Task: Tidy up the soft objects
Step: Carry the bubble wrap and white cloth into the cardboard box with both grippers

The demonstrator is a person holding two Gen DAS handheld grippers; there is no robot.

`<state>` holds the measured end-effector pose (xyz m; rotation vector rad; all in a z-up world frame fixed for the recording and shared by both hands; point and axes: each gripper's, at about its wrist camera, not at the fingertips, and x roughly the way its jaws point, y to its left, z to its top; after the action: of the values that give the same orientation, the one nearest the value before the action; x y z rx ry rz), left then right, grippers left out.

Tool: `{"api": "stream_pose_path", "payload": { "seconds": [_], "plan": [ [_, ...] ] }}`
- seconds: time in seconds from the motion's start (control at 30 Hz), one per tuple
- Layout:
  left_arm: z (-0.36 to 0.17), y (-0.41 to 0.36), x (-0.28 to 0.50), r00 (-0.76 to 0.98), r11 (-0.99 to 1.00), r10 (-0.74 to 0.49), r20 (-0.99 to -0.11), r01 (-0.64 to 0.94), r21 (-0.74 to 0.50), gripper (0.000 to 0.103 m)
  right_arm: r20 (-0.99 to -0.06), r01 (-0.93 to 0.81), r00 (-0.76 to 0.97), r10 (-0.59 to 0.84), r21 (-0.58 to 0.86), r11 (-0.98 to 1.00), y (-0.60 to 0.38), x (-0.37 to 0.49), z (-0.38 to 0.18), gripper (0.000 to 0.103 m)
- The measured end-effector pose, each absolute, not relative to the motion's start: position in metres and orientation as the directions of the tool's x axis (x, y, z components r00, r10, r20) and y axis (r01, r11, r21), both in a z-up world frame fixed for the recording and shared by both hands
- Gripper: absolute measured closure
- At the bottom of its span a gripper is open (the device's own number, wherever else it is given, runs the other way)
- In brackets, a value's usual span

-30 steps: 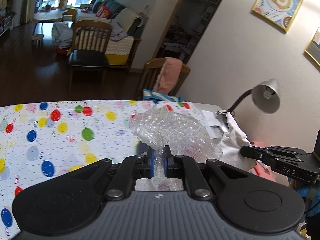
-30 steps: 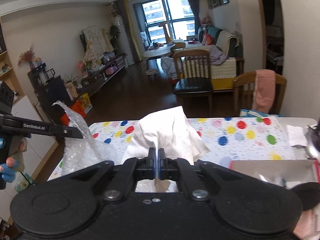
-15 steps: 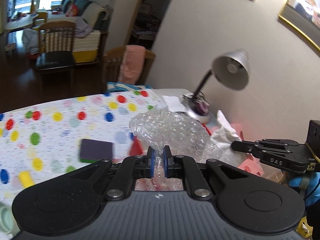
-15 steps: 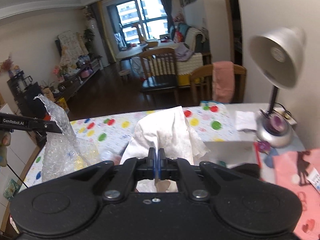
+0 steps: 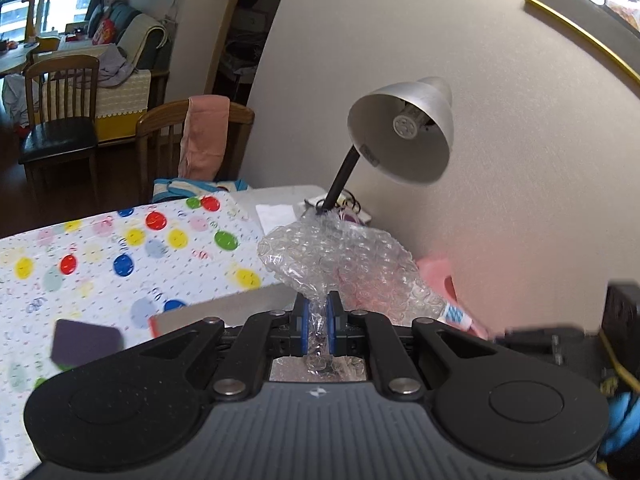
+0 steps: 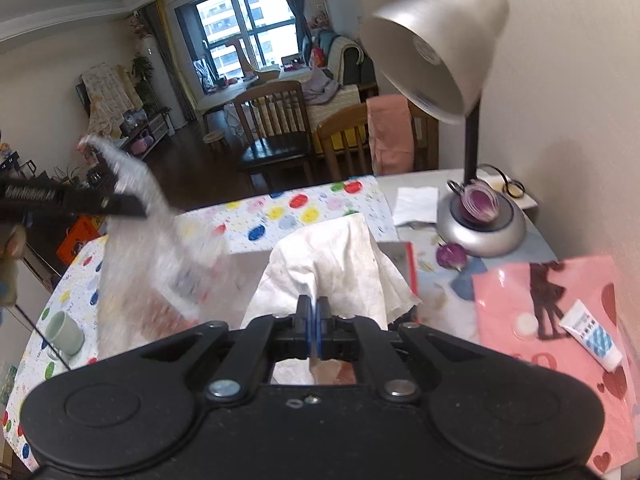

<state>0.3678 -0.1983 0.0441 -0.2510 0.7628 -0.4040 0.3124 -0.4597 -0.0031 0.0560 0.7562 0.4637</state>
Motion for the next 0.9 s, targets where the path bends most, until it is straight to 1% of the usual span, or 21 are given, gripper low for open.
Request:
{"api": "stream_pose_path", "payload": {
  "seconds": [0.17, 0.27, 0.3, 0.63, 0.9],
  "plan": [
    [0.036, -0.210, 0.393, 0.718, 0.888, -0.435, -0.544, 0.241, -0.391, 0.094, -0.673, -0.385, 0.604, 0.427, 0.222, 0.896, -0.471, 0.317, -0.017, 0.102],
    [0.027, -0.210, 0.404, 0.749, 0.893, -0.414, -0.518, 0.223, -0.391, 0.094, -0.689, -0.399, 0.581, 0.433, 0.222, 0.889, -0.472, 0.320, -0.025, 0.102],
    [0.022, -0.210, 0.406, 0.755, 0.900, -0.398, -0.521, 0.212, -0.380, 0.094, -0.694, -0.405, 0.572, 0.436, 0.223, 0.886, -0.471, 0.321, -0.027, 0.102],
    [-0.039, -0.199, 0.416, 0.727, 0.936, -0.311, -0.612, 0.121, -0.332, 0.094, -0.757, -0.441, 0.497, 0.424, 0.200, 0.875, -0.459, 0.331, -0.065, 0.102],
    [-0.079, -0.206, 0.409, 0.644, 0.954, -0.285, -0.710, 0.117, -0.276, 0.094, -0.786, -0.449, 0.472, 0.400, 0.177, 0.876, -0.451, 0.348, -0.085, 0.102]
  ]
}}
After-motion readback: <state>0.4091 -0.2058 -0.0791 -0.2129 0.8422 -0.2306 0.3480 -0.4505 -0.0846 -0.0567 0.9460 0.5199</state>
